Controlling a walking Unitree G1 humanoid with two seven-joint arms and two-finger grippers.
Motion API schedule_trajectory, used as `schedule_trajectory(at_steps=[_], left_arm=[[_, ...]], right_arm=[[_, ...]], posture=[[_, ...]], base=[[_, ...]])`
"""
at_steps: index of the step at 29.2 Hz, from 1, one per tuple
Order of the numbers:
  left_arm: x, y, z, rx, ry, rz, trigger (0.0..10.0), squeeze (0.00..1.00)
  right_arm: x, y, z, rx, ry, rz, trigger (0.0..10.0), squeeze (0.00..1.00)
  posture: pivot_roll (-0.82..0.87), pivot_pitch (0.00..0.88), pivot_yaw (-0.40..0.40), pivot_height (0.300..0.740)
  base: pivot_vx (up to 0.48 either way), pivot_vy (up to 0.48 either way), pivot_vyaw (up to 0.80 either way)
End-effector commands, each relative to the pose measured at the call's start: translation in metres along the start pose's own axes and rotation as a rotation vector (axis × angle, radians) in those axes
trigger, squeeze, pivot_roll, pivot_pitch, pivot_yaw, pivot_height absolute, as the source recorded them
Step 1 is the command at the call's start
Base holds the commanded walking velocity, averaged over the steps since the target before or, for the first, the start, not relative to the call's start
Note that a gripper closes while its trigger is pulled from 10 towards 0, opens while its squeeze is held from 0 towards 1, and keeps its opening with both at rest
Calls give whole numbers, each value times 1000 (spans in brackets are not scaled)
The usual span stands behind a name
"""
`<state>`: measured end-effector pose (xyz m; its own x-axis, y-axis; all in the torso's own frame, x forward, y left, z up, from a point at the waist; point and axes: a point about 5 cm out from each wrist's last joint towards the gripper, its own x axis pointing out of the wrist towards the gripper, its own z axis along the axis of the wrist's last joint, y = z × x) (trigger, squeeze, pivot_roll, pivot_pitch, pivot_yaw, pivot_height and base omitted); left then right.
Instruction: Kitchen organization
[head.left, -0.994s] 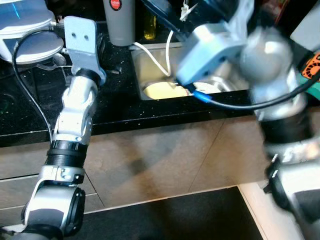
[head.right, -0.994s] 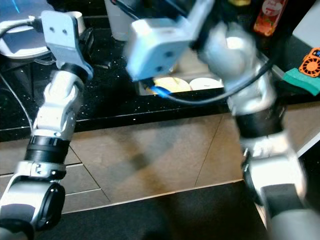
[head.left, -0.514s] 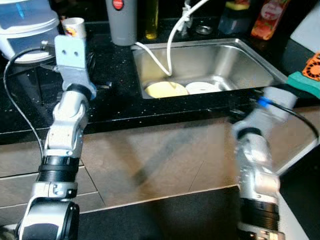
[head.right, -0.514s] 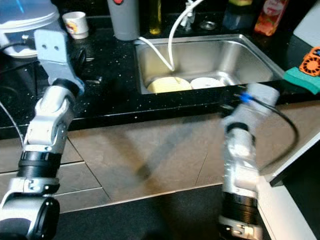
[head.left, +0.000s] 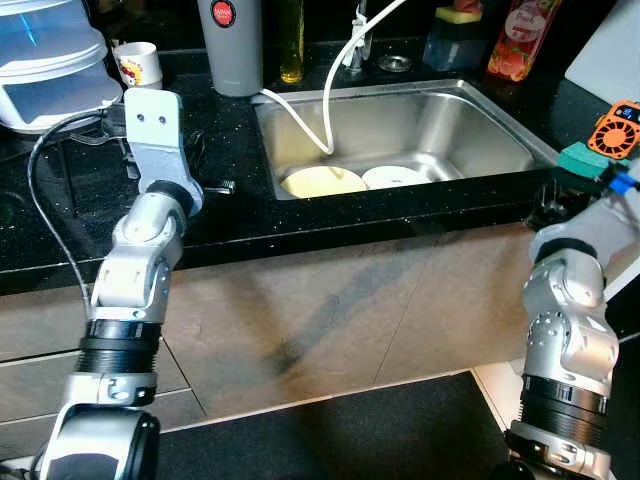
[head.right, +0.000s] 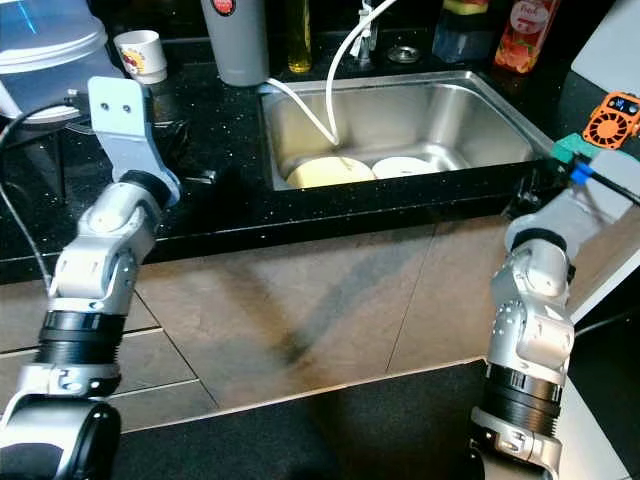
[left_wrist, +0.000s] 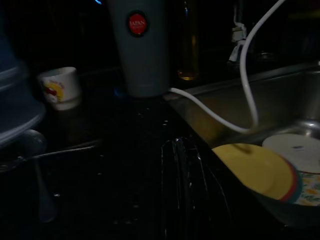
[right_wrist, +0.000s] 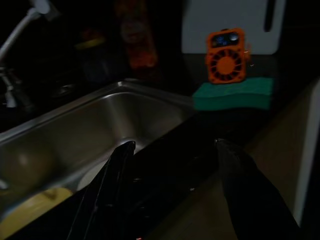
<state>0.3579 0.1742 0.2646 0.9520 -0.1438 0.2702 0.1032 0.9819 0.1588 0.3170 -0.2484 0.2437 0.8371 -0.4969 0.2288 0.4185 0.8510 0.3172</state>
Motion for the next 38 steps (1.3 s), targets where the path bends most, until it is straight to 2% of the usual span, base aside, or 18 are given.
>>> schedule_trajectory(at_steps=[1, 6, 9, 11, 13, 14, 18, 22, 25, 29, 31, 33, 36, 38], left_arm=[[-3, -3, 4, 70, -40, -44, 10000, 0], [-3, -11, 15, 32, -127, -65, 10000, 0], [-1, -19, 28, -32, -195, -82, 10000, 0], [2, -29, 37, -91, -244, -94, 10000, 0], [3, -33, 39, -113, -252, -101, 10000, 0], [6, -41, 41, -147, -264, -111, 10000, 0], [6, -55, 36, -119, -255, -150, 10000, 0], [3, -63, 29, -113, -235, -186, 10000, 0], [0, -63, 25, -114, -216, -183, 10000, 0], [-5, -58, 18, -65, -197, -170, 10000, 0], [-11, -51, 10, 7, -175, -146, 10000, 0], [-23, -45, 0, 18, -133, -126, 10000, 0], [-41, -42, -12, 37, -84, -125, 10000, 0], [-54, -39, -21, -8, -25, -91, 10000, 0]], right_arm=[[-1, 7, 2, 35, 7, 23, 10000, 0], [-1, 7, 11, 16, -46, 4, 10000, 0], [2, 8, 23, 14, -96, -11, 10000, 0], [4, 10, 40, -20, -170, 12, 10000, 0], [4, 11, 45, -34, -194, 22, 10000, 0], [5, 12, 50, -32, -213, 30, 10000, 0], [1, 15, 47, -31, -210, 67, 10000, 0], [-9, 22, 30, -42, -162, 94, 10000, 0], [-11, 23, 23, -22, -129, 92, 10000, 0], [-13, 28, 17, -6, -108, 111, 10000, 0], [-15, 37, 6, 12, -61, 147, 10000, 0], [-17, 47, -4, 16, -25, 193, 10000, 0], [-17, 52, -10, 9, -4, 220, 10000, 0], [-16, 55, -13, 9, 7, 237, 10000, 0]], posture=[[7, 30, 7, 740], [3, 20, -1, 740], [4, 19, -5, 740], [-5, 9, -11, 740], [-5, 9, -11, 740], [-18, 3, -16, 740], [-32, 0, -11, 740], [-42, 0, -8, 740], [-36, 0, -9, 740], [-22, 0, -28, 740], [-4, 0, -48, 740], [23, 0, -71, 740], [37, 0, -84, 740], [47, 0, -84, 740]], base=[[0, 0, 0], [0, 0, 0], [0, 0, 0], [0, 0, 0], [0, 0, 0], [0, 0, 0], [0, 0, 0], [0, 0, 0], [0, 0, 0], [0, 0, 0], [0, 0, 0], [0, 0, 0], [0, 0, 0], [0, 0, 0]])
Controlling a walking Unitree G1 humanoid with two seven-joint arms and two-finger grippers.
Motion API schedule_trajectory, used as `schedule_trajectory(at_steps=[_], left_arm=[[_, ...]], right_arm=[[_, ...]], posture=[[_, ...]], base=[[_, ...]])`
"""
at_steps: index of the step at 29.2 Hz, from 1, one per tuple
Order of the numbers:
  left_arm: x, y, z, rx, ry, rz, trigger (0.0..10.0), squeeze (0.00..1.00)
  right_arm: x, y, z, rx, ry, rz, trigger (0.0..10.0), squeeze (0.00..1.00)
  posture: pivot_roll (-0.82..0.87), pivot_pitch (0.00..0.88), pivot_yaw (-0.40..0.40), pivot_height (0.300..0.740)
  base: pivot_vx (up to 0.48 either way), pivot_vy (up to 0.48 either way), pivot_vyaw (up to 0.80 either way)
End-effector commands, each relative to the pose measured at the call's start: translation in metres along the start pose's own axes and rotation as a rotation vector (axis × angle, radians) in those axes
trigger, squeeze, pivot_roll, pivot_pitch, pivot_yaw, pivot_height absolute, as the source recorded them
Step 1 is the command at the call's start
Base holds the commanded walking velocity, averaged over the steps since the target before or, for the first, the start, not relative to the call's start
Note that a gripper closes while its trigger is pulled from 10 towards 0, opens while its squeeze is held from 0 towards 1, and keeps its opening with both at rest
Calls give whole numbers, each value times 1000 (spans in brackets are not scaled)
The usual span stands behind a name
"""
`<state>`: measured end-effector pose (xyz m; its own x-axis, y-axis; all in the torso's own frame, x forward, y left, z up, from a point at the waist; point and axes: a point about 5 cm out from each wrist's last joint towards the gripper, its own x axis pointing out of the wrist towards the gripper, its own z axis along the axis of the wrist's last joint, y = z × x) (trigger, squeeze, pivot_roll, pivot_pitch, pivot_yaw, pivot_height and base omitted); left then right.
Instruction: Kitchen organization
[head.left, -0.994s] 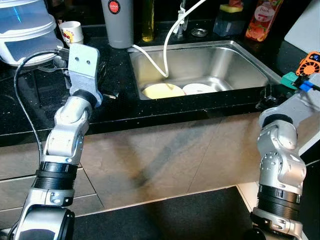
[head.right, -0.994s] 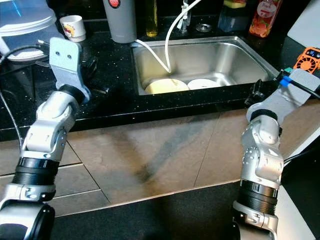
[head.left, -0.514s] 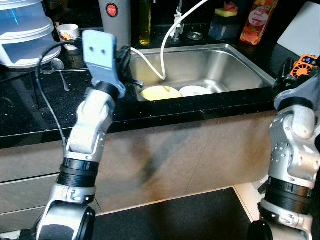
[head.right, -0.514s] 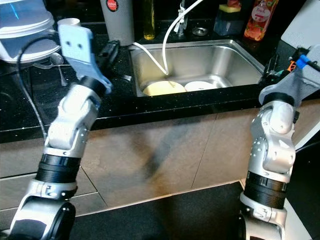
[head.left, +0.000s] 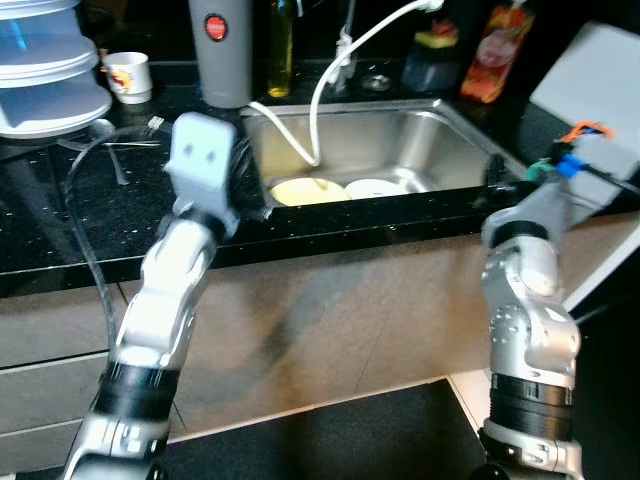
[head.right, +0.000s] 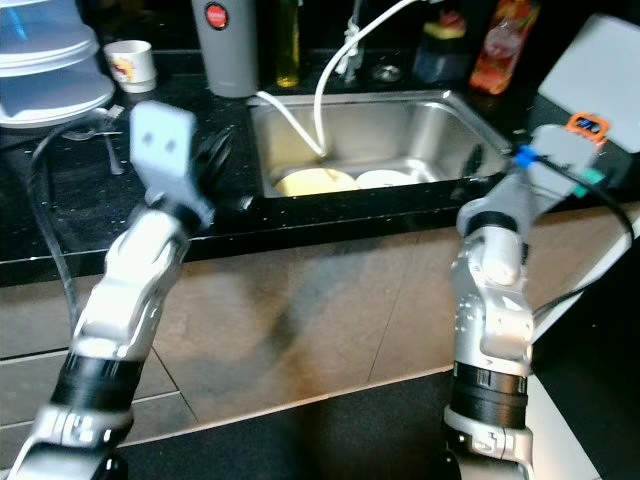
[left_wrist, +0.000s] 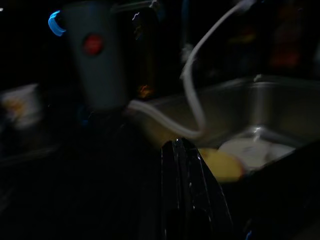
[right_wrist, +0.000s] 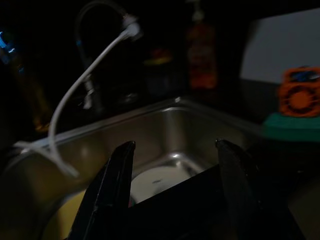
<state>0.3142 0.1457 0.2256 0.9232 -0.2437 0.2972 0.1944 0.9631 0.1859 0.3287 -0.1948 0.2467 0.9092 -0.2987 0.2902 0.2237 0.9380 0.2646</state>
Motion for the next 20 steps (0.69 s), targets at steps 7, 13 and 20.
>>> schedule_trajectory(at_steps=[7, 13, 20], left_arm=[[-4, -8, 2, 49, 2, 3, 10000, 0], [13, -16, 12, 11, -35, 15, 10000, 0], [15, -29, 16, 48, -61, -23, 10000, 0]], right_arm=[[-8, 3, -16, -4, 46, 29, 10000, 0], [-6, -5, -11, -13, 18, -1, 10000, 0], [-17, -6, -14, -23, 38, 25, 10000, 0]], posture=[[39, 0, -59, 740], [5, 0, -41, 740], [-14, 0, -43, 740]], base=[[0, 0, 0], [0, 0, 0], [0, 0, 0]])
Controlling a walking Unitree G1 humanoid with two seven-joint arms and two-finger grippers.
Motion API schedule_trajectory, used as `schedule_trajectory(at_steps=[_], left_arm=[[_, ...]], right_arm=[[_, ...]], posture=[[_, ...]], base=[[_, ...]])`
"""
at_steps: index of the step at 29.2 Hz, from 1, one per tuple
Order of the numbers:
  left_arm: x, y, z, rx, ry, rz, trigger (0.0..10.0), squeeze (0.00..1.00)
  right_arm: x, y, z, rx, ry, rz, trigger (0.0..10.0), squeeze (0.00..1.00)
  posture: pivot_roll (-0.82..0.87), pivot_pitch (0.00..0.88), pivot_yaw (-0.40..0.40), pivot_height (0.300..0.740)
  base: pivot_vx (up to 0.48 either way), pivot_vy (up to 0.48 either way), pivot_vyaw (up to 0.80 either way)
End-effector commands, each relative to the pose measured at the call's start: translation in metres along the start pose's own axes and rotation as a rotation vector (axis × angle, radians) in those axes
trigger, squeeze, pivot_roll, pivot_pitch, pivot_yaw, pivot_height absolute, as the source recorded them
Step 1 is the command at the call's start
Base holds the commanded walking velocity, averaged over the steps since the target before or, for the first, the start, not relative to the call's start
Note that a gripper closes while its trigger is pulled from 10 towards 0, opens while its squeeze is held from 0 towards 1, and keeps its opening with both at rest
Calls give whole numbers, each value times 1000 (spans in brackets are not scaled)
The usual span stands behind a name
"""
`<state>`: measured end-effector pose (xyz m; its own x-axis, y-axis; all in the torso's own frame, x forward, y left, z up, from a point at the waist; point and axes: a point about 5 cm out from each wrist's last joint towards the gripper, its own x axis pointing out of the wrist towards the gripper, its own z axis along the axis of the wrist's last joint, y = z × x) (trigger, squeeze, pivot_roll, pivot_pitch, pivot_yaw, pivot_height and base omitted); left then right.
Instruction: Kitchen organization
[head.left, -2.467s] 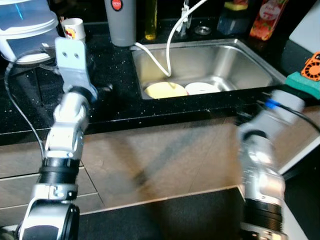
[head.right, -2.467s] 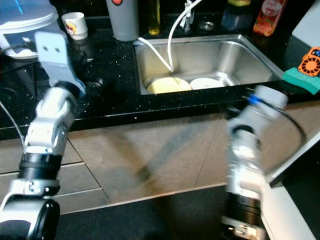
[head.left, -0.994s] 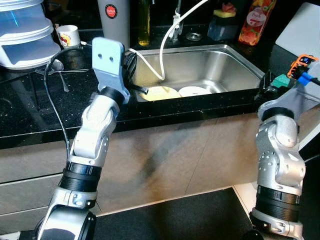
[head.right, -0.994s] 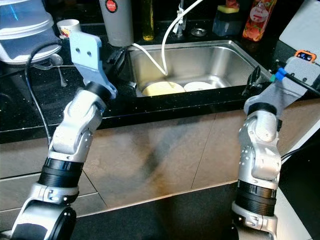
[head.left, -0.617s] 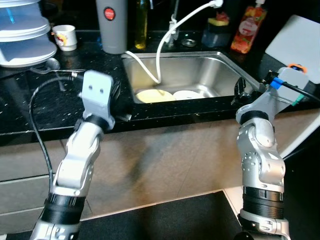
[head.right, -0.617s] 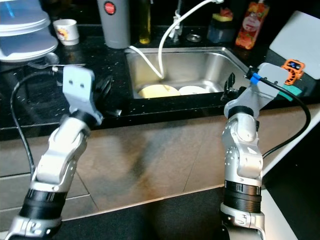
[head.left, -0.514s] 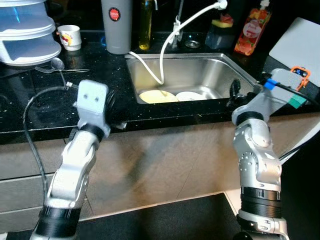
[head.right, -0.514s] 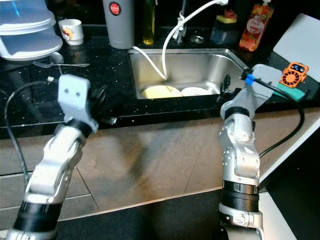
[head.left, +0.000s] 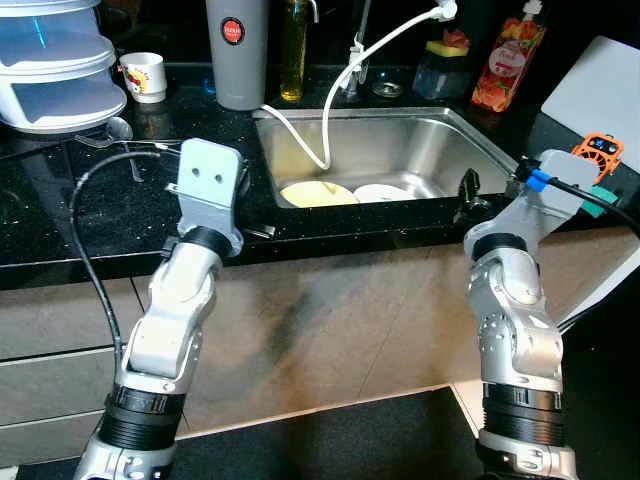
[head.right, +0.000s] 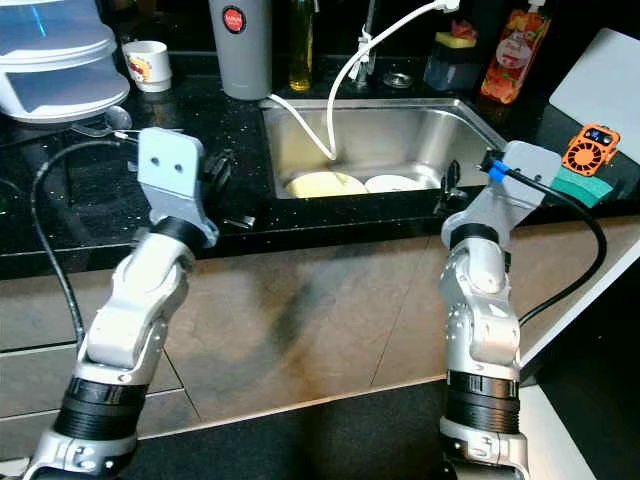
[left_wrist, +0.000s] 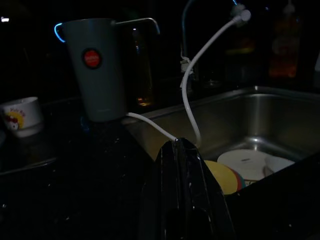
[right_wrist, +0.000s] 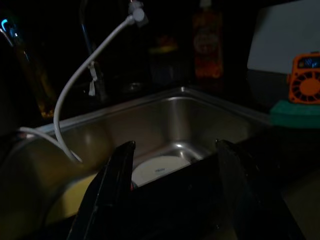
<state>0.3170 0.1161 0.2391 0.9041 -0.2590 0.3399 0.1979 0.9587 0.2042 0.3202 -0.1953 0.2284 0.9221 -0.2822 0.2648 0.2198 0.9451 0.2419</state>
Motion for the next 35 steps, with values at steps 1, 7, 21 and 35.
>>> schedule_trajectory(at_steps=[1, 7, 21, 35], left_arm=[[1, -4, 1, 31, -13, -13, 10000, 0], [13, 78, 7, 120, 12, 205, 10000, 0], [18, 74, 9, -44, -2, 197, 10000, 0], [23, 70, 8, 49, 14, 186, 10000, 0]], right_arm=[[-4, 1, 0, -2, 7, 13, 10000, 0], [-3, -4, 9, 70, 54, 45, 10000, 0], [10, -29, 39, 52, -96, -86, 10000, 0], [4, -24, 18, 99, 2, -104, 10000, 0]], posture=[[-14, 0, -43, 740], [-9, 0, -52, 740], [-21, 0, -50, 740], [-18, 20, -49, 740]], base=[[0, 0, 0], [0, 0, 0], [0, 0, 0], [0, 0, 0]])
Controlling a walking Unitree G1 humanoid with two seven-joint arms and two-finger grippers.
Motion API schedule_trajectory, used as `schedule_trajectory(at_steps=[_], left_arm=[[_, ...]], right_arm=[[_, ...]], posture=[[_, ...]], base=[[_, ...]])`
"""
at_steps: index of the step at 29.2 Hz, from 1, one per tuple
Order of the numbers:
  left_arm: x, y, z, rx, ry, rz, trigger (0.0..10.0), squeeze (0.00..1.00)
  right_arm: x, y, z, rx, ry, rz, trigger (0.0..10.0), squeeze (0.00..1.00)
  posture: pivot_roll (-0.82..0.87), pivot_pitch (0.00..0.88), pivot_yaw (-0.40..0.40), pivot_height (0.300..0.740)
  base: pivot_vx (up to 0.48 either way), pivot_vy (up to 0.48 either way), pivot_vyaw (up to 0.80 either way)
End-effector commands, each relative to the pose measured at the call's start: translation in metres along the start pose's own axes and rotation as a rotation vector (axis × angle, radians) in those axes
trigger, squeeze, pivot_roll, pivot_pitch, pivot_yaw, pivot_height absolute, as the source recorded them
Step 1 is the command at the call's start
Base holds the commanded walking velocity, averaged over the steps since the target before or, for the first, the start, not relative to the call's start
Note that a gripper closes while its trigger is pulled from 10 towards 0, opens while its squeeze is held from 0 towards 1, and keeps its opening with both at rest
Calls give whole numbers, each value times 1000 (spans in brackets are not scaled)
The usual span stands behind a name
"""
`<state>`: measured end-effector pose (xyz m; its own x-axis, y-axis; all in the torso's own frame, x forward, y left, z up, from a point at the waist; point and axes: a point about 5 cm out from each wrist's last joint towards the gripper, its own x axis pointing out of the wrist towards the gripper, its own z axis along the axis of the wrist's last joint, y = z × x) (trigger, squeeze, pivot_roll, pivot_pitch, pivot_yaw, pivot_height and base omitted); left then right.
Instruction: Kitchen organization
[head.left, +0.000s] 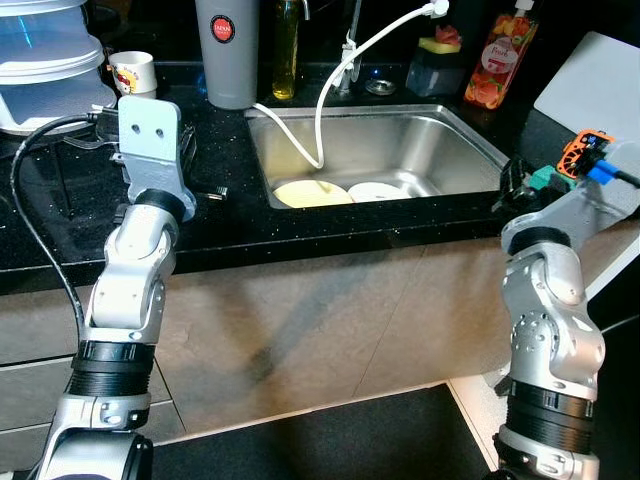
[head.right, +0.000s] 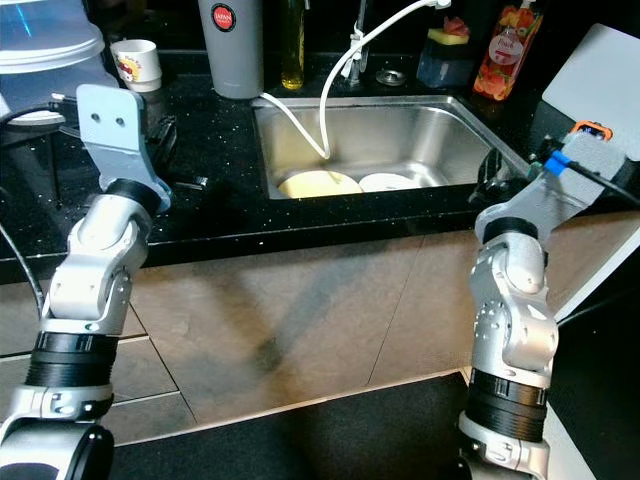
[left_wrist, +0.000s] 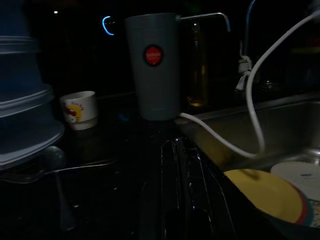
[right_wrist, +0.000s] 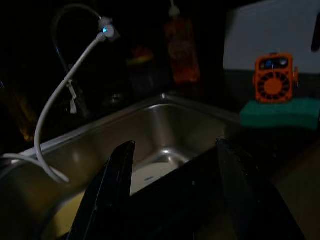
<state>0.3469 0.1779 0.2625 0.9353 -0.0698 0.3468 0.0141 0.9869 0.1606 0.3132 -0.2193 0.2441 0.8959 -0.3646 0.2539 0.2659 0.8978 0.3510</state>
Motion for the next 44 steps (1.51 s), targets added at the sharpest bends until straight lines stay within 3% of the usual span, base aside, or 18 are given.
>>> schedule_trajectory(at_steps=[1, 10, 27, 44], left_arm=[[3, 0, 6, 25, -18, -4, 10000, 0], [3, -2, 15, -41, -78, 4, 10000, 0], [6, 0, 19, -20, -118, 20, 10000, 0], [8, 1, 20, -7, -134, 23, 10000, 0]], right_arm=[[0, -5, -1, 3, 13, -22, 10000, 0], [1, -9, 7, -34, -24, -30, 10000, 0], [1, -2, 11, -62, -65, 5, 10000, 0], [3, 0, 9, -69, -68, 23, 10000, 0]], posture=[[-18, 20, -49, 740], [-29, 21, -52, 740], [-28, 9, -45, 740], [-26, 0, -40, 740]], base=[[0, 0, 0], [0, 0, 0], [0, 0, 0], [300, 0, 0]])
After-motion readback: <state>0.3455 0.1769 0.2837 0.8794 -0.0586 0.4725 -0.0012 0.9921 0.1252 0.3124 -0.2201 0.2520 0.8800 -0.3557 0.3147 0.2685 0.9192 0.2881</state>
